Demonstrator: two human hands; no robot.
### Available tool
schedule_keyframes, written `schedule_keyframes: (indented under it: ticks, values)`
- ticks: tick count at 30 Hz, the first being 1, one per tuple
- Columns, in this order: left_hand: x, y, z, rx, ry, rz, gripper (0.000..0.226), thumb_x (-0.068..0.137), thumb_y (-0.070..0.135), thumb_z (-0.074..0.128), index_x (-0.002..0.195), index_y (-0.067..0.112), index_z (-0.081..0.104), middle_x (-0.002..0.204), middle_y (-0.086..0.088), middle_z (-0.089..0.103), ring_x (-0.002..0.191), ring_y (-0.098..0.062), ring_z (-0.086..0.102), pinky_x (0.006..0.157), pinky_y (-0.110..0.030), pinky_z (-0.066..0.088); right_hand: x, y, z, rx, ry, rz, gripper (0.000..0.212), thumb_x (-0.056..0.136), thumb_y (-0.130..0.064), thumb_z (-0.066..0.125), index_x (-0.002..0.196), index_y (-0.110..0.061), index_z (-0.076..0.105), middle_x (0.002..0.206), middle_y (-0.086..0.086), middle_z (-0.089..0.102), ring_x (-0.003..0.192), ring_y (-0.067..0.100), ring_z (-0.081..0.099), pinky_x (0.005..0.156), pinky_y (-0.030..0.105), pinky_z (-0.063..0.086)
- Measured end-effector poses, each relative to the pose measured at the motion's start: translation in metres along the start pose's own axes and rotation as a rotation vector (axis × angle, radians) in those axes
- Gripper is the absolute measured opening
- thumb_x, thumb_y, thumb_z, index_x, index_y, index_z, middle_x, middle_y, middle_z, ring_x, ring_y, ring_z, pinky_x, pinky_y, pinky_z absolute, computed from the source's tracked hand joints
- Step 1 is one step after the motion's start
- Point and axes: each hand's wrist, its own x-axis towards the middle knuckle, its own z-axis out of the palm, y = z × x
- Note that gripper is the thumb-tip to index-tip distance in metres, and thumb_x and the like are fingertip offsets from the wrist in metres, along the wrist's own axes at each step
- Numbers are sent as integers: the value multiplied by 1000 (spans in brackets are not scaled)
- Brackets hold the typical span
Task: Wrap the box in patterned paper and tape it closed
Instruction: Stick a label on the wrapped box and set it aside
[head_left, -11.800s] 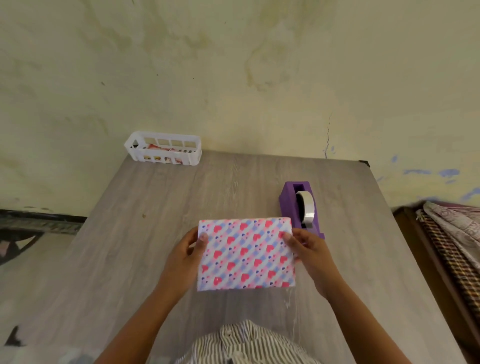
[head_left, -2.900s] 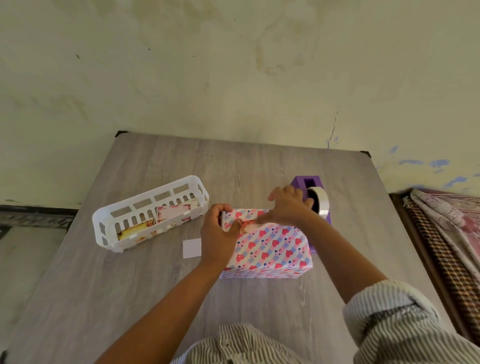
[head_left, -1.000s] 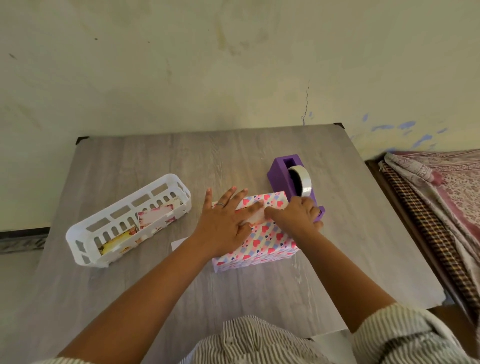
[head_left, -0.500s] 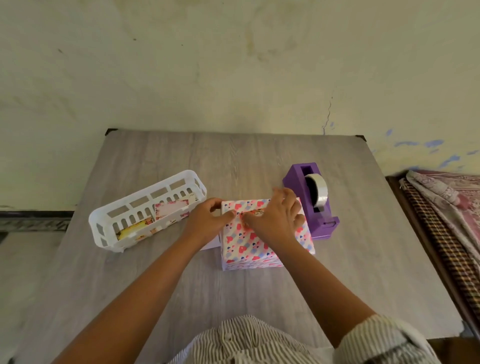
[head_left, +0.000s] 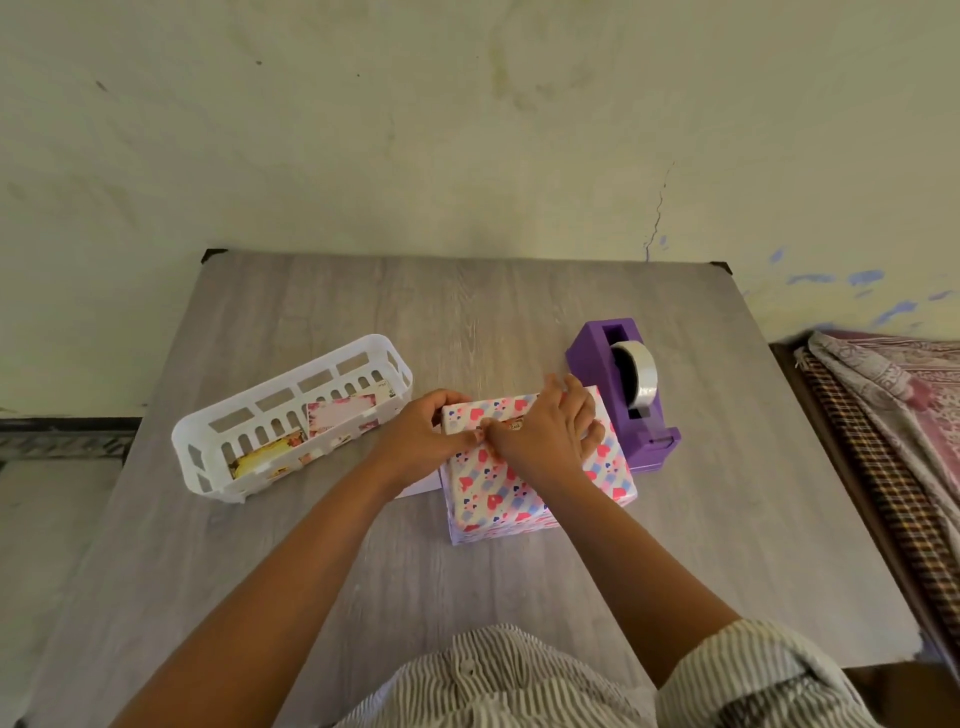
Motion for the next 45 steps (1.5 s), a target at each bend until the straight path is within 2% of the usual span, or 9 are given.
schedule_keyframes:
  ticks: [8, 15, 22, 27, 29, 32, 35, 42, 45]
  values:
    - [2, 3, 4, -23, 73, -40, 20, 87, 27, 64, 106, 25, 60, 100, 6, 66, 88, -8, 63, 66, -17, 48, 1, -5, 1, -5, -46, 5, 97, 79, -51, 65, 148, -20, 4, 158, 3, -6, 145, 27, -14, 116, 47, -9]
    - [2, 5, 7, 80, 82, -5, 22, 86, 27, 66, 106, 23, 56, 102, 6, 63, 92, -12, 62, 76, -25, 53, -23, 16, 2, -83, -36, 11, 101, 80, -55, 62, 149, -21, -4, 157, 3, -16, 144, 28, -18, 115, 46, -11]
    - [1, 8, 7, 86, 72, -7, 21, 88, 22, 64, 106, 22, 54, 101, 6, 60, 94, -13, 62, 71, -20, 51, -14, 13, -4, -75, -18, 50, 107, 74, -59, 66, 147, -22, -3, 157, 4, -14, 144, 29, -16, 116, 49, -6]
    - [1, 10, 10, 86, 54, -24, 27, 90, 24, 61, 115, 21, 50, 114, 2, 59, 102, -15, 60, 78, -27, 54, -28, 28, -5, -130, 1, -1, 107, 76, -63, 62, 148, -21, -5, 156, 3, -17, 143, 28, -20, 115, 50, -8]
    - [-2, 11, 14, 122, 62, 9, 41, 91, 23, 59, 129, 26, 44, 132, 0, 51, 119, -19, 53, 93, -39, 50, -22, 22, -11, -140, -1, -13, 112, 73, -63, 65, 148, -20, -6, 156, 3, -18, 143, 27, -22, 114, 51, -9]
    - [-5, 14, 21, 573, 95, 214, 51, 94, 23, 51, 140, 40, 35, 152, 2, 24, 141, -24, 20, 113, -48, 26, -13, 16, -18, -116, -62, -20, 119, 68, -64, 68, 148, -20, -8, 156, 3, -21, 142, 28, -25, 113, 52, -10]
    - [-8, 13, 25, 844, -65, 239, 48, 97, 36, 42, 139, 52, 28, 158, 8, -4, 144, -24, -15, 113, -60, 4, -6, 19, -25, -150, -109, -28, 120, 68, -64, 68, 149, -22, -9, 156, 4, -21, 142, 28, -24, 113, 53, -9]
    - [-6, 14, 20, 893, -156, 163, 50, 95, 51, 38, 139, 59, 15, 157, 9, -13, 141, -23, -24, 111, -64, 4, 32, 54, -65, -242, -99, 27, 125, 62, -59, 78, 149, -22, -4, 157, 6, -13, 144, 33, -16, 112, 60, -2]
    - [-6, 12, 20, 882, -142, 166, 48, 95, 51, 38, 139, 58, 19, 158, 9, -11, 142, -23, -23, 111, -64, 4, 25, 39, -53, -258, -170, -73, 126, 63, -55, 79, 149, -25, -7, 157, 5, -18, 143, 31, -20, 112, 59, -5]
